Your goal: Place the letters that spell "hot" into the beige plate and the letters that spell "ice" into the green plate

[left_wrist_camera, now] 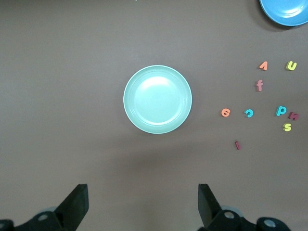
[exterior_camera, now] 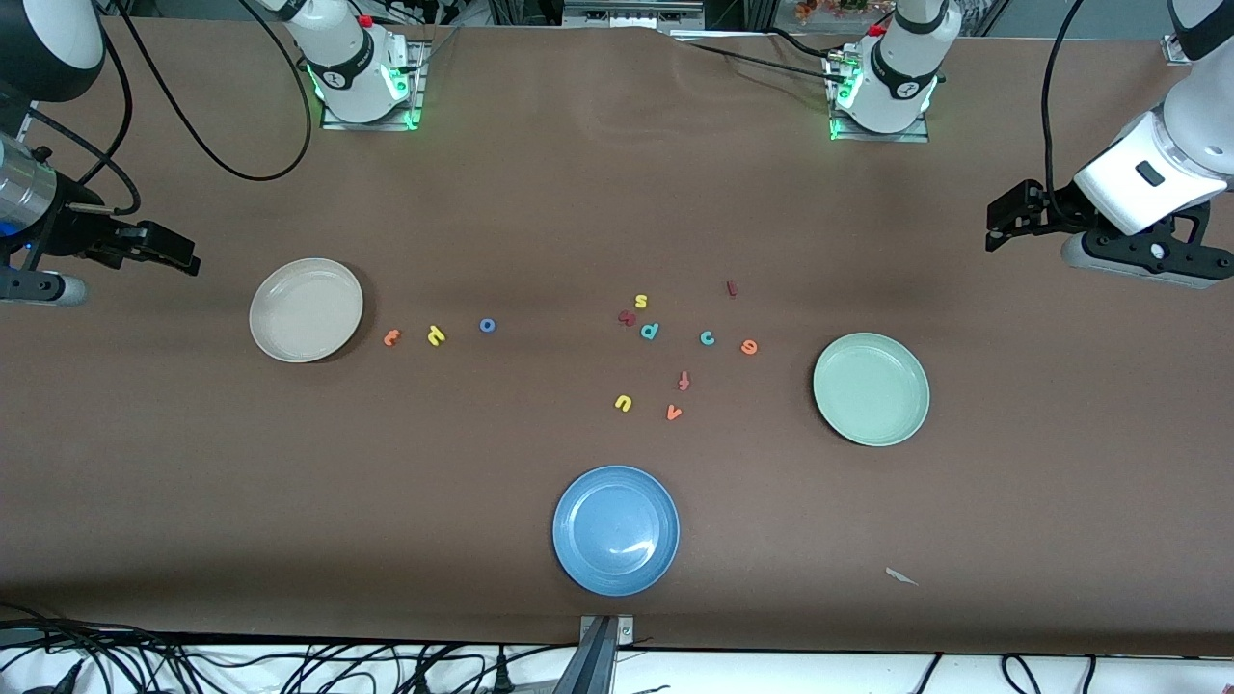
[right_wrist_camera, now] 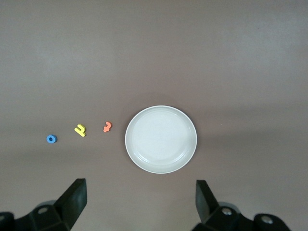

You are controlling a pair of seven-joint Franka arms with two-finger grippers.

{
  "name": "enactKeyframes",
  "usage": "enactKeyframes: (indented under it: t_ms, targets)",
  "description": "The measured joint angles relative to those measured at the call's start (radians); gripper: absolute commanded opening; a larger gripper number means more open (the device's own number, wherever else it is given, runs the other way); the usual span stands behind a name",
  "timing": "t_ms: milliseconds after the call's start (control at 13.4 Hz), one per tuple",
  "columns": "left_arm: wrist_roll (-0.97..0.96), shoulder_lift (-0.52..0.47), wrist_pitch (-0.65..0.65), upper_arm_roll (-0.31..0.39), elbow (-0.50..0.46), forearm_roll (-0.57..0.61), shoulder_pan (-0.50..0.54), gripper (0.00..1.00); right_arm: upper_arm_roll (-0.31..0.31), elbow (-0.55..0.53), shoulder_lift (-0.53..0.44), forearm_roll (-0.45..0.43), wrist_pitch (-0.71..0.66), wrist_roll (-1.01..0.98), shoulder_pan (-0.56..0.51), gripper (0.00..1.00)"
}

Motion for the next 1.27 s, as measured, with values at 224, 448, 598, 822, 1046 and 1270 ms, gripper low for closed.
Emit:
enactKeyframes:
  t_ms: [224, 448, 598, 822, 1046, 1270]
  targets:
    - [0.0, 0.0, 0.0, 0.0, 0.0, 0.0, 0.0, 1.0, 0.0, 0.0, 0.001, 0.0, -0.004, 0.0, 0.0, 1.0]
    - [0.0, 0.0, 0.0, 0.0, 0.0, 0.0, 0.0, 1.0, 0.0, 0.0, 0.001, 0.0, -0.004, 0.0, 0.0, 1.0]
    - [0.0, 0.0, 0.0, 0.0, 0.0, 0.0, 0.0, 1.0, 0.0, 0.0, 0.002, -0.012, -0.004, 0.001, 0.0, 1.0]
    - [0.0, 0.0, 0.0, 0.0, 0.0, 0.0, 0.0, 1.0, 0.002, 0.0, 0.004, -0.06, -0.004, 0.001, 0.001, 1.0]
    - [0.0, 0.0, 0.0, 0.0, 0.0, 0.0, 0.0, 1.0, 0.005, 0.0, 0.005, -0.064, -0.004, 0.0, 0.002, 1.0]
    - [0.0, 0.0, 0.0, 0.0, 0.0, 0.0, 0.0, 1.0, 0.008, 0.0, 0.006, -0.064, -0.004, -0.001, 0.002, 1.0]
